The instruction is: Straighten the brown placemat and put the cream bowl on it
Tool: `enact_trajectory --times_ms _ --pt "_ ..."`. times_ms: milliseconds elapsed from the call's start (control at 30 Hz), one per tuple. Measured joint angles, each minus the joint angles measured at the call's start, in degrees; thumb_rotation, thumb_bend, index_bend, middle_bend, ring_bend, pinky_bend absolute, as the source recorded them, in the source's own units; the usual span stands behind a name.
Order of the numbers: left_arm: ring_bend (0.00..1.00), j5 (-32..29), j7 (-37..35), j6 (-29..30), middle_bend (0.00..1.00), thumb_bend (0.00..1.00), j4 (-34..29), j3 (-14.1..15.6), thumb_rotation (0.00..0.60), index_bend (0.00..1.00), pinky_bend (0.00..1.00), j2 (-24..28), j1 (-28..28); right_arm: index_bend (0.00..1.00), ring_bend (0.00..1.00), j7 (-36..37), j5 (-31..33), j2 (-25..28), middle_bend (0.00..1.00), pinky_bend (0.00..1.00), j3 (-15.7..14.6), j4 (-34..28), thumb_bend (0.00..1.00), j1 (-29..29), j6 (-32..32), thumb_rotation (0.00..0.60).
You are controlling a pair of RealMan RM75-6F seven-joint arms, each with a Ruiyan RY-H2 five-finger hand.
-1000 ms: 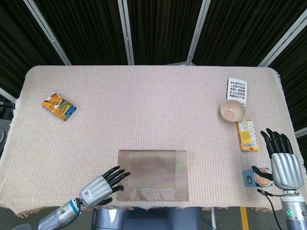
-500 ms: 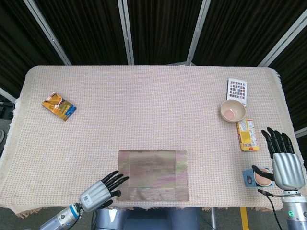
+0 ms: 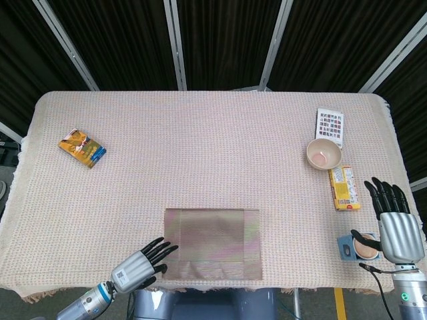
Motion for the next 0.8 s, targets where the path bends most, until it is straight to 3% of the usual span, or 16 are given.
enact_trajectory --times_ms 800 --pt "0.0 -1.6 0.9 -1.3 0.0 0.32 0.8 0.0 0.6 0.47 0.0 -2.8 -1.9 0.0 0.0 -0.3 0.2 -0.1 0.0 0.0 0.3 0.1 0.0 -0.2 -0.2 0.6"
